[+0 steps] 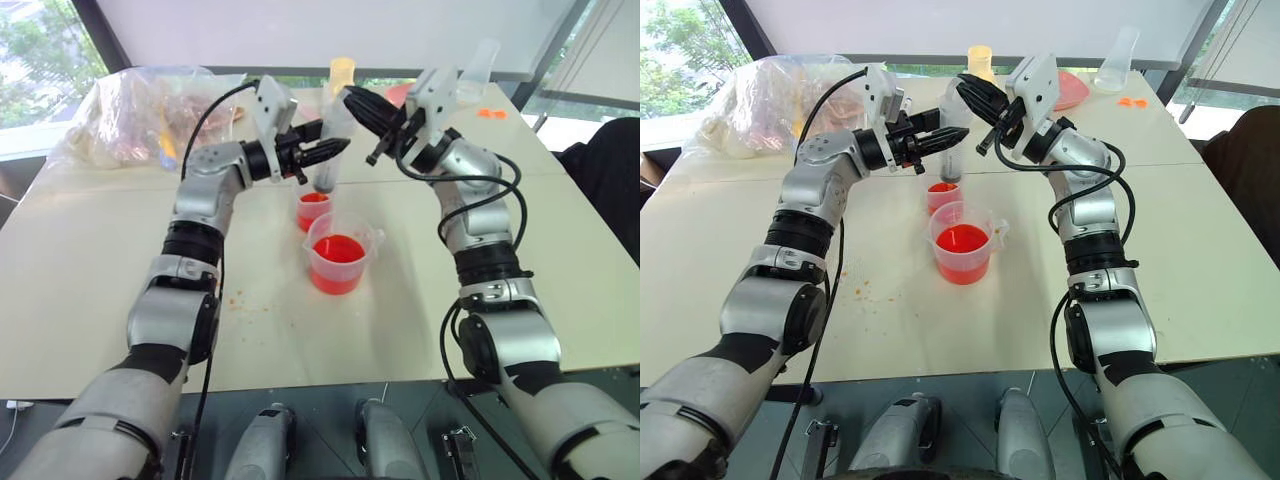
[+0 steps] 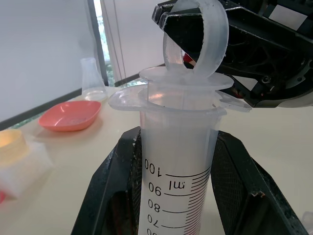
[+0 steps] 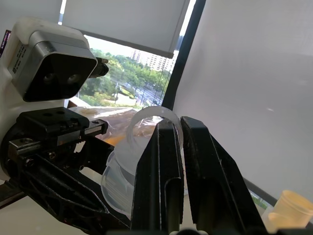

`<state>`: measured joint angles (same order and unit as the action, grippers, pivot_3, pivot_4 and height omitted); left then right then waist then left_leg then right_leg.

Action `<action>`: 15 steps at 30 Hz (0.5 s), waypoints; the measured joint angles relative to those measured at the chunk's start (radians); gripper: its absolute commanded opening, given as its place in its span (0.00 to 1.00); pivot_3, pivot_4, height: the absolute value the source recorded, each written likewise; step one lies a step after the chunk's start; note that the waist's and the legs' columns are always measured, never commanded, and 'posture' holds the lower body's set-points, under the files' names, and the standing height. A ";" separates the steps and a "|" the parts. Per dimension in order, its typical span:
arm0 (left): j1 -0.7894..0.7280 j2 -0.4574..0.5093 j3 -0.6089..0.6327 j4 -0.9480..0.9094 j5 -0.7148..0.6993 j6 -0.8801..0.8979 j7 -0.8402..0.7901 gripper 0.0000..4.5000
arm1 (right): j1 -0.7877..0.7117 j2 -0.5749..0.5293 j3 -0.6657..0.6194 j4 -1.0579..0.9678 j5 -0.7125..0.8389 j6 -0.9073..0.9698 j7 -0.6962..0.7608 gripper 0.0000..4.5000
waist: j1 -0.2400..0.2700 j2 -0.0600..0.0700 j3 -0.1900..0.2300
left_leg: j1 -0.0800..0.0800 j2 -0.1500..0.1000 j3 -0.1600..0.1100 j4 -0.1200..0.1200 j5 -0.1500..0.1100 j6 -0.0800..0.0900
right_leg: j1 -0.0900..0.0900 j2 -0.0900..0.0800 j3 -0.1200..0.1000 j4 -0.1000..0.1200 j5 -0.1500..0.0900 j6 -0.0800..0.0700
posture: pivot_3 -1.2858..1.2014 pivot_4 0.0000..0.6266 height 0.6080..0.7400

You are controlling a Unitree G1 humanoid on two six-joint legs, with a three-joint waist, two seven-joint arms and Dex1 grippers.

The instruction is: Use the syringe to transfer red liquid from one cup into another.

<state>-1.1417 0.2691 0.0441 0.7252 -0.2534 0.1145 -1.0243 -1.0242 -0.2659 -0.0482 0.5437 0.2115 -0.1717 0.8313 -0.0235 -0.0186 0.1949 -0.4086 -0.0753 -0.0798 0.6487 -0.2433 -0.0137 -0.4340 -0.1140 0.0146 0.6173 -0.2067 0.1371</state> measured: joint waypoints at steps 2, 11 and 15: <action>0.002 0.006 0.000 -0.019 0.000 0.020 0.000 0.32 | -0.004 0.002 0.000 0.000 0.001 0.002 0.000 0.01 | 0.000 0.000 0.000 | 0.000 0.000 0.000 0.000 0.000 0.000 | 0.000 0.000 0.000 0.000 0.000 0.000 | 0.52 0.24 1.00; 0.005 0.020 0.000 -0.059 -0.001 0.086 0.000 0.32 | -0.005 0.007 -0.003 -0.021 0.011 0.055 0.000 0.01 | 0.000 0.000 0.000 | 0.000 0.000 0.000 0.000 0.000 0.000 | 0.000 0.000 0.000 0.000 0.000 0.000 | 0.52 0.24 1.00; 0.007 0.025 0.031 -0.098 -0.045 0.132 0.016 0.32 | 0.003 -0.006 -0.015 -0.072 0.032 0.081 0.006 0.22 | -0.001 0.000 0.000 | 0.000 0.001 0.000 0.000 0.000 0.000 | -0.001 0.000 0.000 0.000 0.000 0.000 | 0.52 0.24 1.00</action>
<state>-1.1350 0.2946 0.0747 0.6271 -0.2987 0.2469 -1.0087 -1.0210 -0.2721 -0.0633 0.4717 0.2438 -0.0909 0.8372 -0.0241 -0.0184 0.1950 -0.4087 -0.0747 -0.0803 0.6486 -0.2433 -0.0137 -0.4345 -0.1140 0.0148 0.6173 -0.2067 0.1371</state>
